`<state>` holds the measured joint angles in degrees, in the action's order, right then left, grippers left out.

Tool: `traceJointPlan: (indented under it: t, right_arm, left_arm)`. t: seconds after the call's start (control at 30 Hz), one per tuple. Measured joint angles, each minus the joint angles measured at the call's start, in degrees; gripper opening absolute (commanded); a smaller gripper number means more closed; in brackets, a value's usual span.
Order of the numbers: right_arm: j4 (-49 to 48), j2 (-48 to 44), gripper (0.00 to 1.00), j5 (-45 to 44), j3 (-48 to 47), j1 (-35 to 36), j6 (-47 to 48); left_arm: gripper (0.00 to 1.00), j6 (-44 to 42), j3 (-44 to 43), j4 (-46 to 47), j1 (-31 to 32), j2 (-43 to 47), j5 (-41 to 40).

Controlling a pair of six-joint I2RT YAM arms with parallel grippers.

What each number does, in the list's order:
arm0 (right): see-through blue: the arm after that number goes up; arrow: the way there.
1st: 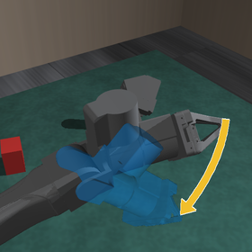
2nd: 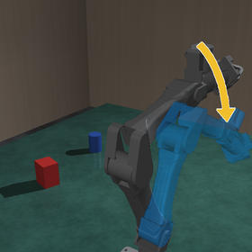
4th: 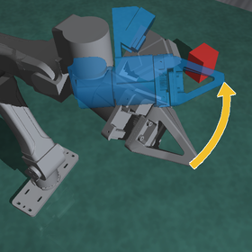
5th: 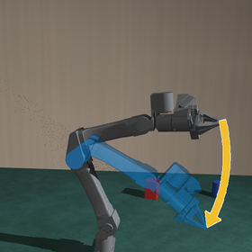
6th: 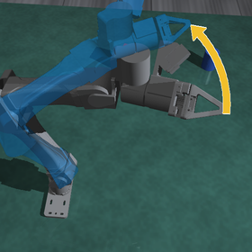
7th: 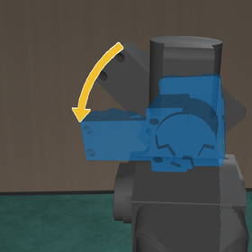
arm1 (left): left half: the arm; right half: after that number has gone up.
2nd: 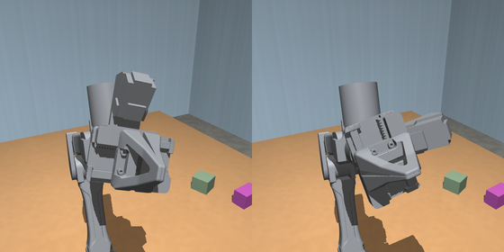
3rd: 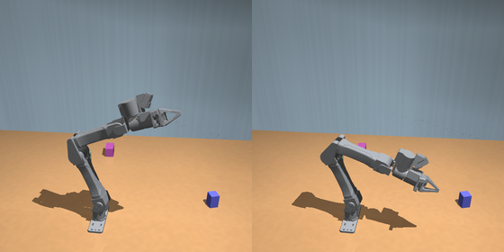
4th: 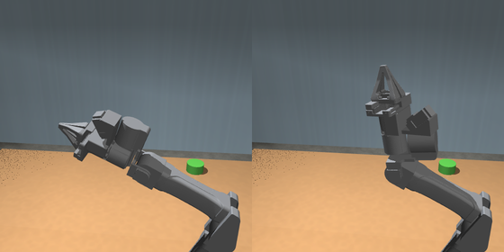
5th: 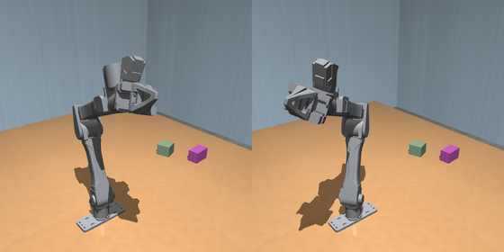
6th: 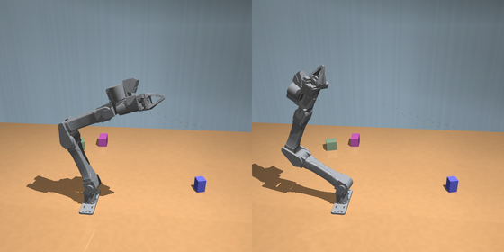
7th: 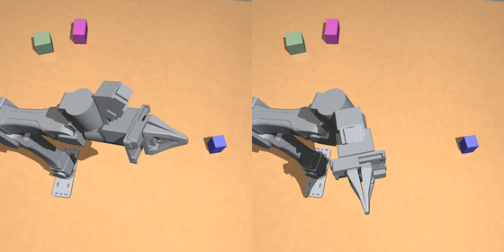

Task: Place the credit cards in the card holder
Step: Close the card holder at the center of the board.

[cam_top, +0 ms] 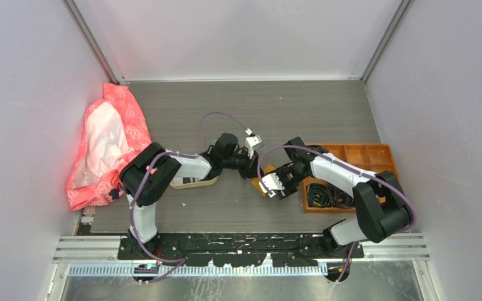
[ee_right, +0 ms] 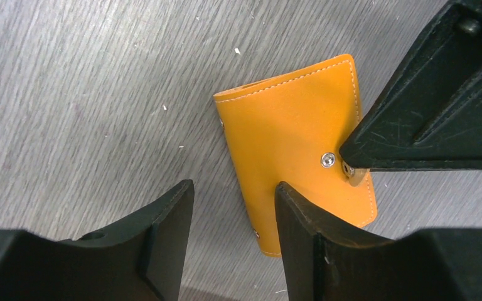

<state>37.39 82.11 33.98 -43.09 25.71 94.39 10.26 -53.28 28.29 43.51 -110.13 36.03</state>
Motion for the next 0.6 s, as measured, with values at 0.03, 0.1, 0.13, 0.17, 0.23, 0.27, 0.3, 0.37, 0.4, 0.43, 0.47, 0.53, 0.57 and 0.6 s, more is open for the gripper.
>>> traceJointPlan:
  t: [0.03, 0.1, 0.13, 0.17, 0.23, 0.27, 0.3, 0.37, 0.4, 0.43, 0.47, 0.53, 0.57, 0.6]
  right_arm:
    - [-0.3, 0.0, 0.53, -0.3, 0.0, 0.3, 0.0]
    - [-0.8, 0.0, 0.51, -1.0, 0.0, 0.9, 0.0]
    - [-1.2, 0.0, 0.49, -1.4, 0.0, 1.2, 0.0]
    - [-1.4, -0.1, 0.48, -1.8, 0.0, 1.6, -0.1]
    - [-2.1, -0.1, 0.44, -2.6, 0.0, 2.3, -0.4]
    - [-2.4, -0.1, 0.42, -2.9, 0.0, 2.6, -0.7]
    - [-3.0, -0.1, 0.40, -3.5, 0.0, 3.2, -1.6]
    - [-4.2, -0.1, 0.37, -4.9, -0.1, 4.7, -3.9]
    - [-4.6, -0.1, 0.36, -5.4, -0.2, 5.3, -5.1]
    - [-5.1, -0.1, 0.36, -6.1, -0.3, 6.1, -6.4]
    - [-5.5, -0.1, 0.35, -6.8, -0.4, 6.9, -7.8]
    - [-6.1, -0.1, 0.34, -7.5, -0.5, 7.9, -10.1]
    - [-6.4, -0.1, 0.34, -7.8, -0.5, 8.3, -11.2]
    - [-6.6, 0.0, 0.34, -8.0, -0.6, 8.5, -12.1]
  left_arm:
    - [0.00, -0.4, -0.1, -0.7, 0.0, 0.2, 0.0]
    - [0.00, -1.4, -0.3, -1.9, 0.0, 0.5, 0.0]
    - [0.00, -1.8, -0.5, -2.7, 0.0, 0.7, 0.0]
    - [0.00, -2.2, -0.7, -3.4, 0.0, 0.8, 0.0]
    - [0.00, -3.0, -1.2, -4.9, 0.0, 1.0, 0.0]
    - [0.00, -3.4, -1.5, -5.8, 0.0, 1.2, 0.0]
    - [0.00, -3.7, -1.7, -6.7, 0.0, 1.3, 0.0]
    - [0.00, -4.5, -2.2, -8.3, 0.0, 1.5, -0.1]
    - [0.00, -4.9, -2.3, -9.0, -0.1, 1.7, -0.1]
    - [0.00, -5.2, -2.3, -9.8, -0.1, 2.0, -0.2]
    - [0.00, -5.4, -2.4, -10.4, -0.1, 2.2, -0.4]
    - [0.00, -6.1, -2.4, -11.6, -0.1, 2.7, -0.5]
    - [0.00, -6.4, -2.4, -12.1, -0.1, 2.8, -0.6]
    - [0.00, -6.6, -2.5, -12.7, -0.1, 3.0, -0.7]
